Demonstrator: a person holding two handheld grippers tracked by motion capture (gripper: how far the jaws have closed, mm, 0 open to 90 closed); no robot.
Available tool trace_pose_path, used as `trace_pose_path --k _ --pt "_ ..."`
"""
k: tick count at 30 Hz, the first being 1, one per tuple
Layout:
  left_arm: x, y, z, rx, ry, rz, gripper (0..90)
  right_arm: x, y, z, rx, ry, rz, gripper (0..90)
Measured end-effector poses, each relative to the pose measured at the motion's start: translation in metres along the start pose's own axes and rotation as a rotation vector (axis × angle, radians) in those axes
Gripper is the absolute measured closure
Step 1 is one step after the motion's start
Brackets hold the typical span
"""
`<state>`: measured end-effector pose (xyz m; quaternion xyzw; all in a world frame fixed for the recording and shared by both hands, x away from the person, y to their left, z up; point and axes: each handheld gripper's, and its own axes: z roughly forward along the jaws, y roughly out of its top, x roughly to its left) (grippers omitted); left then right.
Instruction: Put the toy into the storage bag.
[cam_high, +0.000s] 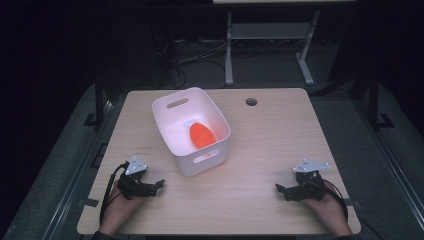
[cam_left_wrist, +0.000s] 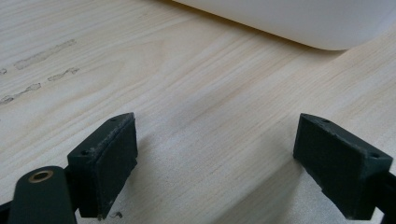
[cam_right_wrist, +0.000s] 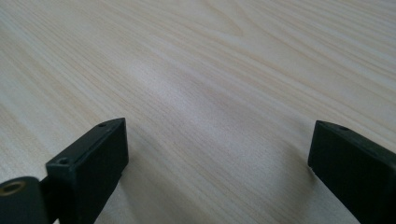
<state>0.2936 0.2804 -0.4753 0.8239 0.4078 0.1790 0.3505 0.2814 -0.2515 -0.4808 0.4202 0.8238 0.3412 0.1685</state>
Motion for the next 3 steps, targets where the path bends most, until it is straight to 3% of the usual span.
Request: trace_pose_path --k 3 --pt "0.0 0.0 0.0 0.0 0.0 0.0 13.0 -0.0015 -0.0014 0.001 -0.005 0.011 0.013 3.7"
